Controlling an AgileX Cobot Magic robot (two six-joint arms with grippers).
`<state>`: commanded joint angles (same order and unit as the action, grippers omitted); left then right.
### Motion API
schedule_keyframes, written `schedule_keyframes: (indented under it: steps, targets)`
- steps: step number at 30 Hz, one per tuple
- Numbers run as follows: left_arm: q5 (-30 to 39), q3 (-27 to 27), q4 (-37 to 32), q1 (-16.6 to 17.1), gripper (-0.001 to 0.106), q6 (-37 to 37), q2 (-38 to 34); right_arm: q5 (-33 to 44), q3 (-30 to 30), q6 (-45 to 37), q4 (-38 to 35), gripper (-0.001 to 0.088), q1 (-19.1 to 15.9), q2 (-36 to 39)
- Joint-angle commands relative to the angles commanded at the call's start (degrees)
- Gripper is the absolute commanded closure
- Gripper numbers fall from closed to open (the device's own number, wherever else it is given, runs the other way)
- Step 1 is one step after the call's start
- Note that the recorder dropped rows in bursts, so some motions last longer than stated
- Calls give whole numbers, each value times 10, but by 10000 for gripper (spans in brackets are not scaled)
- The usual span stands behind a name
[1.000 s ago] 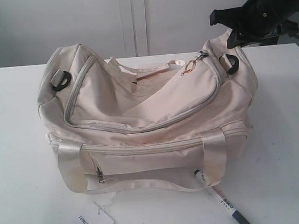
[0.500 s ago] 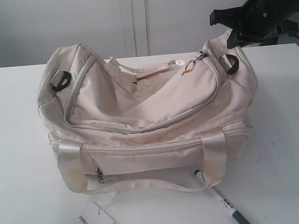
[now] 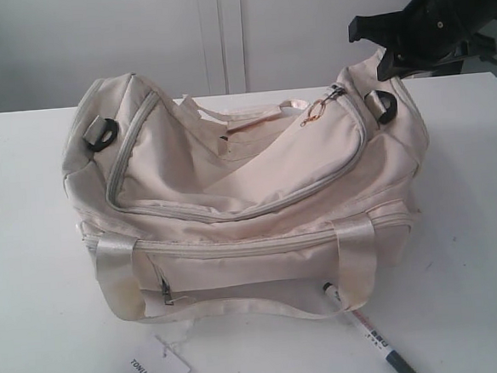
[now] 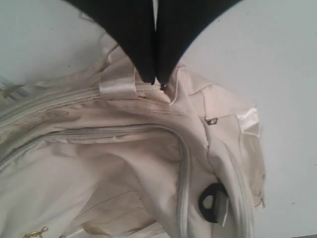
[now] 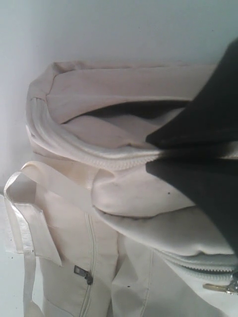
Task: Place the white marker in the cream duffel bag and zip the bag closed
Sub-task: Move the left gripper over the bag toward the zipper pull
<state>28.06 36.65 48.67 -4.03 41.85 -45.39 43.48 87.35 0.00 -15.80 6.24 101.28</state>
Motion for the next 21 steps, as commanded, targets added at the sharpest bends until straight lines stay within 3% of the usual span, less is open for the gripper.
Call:
schedule_keyframes:
  steps: [7, 12, 18, 21]
  targets:
    - [22, 34, 34, -1, 1053, 36, -59, 0, 0, 0, 0, 868, 0, 0]
    - [63, 79, 91, -1, 1053, 107, -119, 1, 0, 0, 0, 868, 0, 0]
    - [93, 120, 123, -3, 1053, 123, -188, 1, 0, 0, 0, 868, 0, 0]
    - [78, 147, 128, -56, 1053, 146, -230, 1, 0, 0, 0, 868, 0, 0]
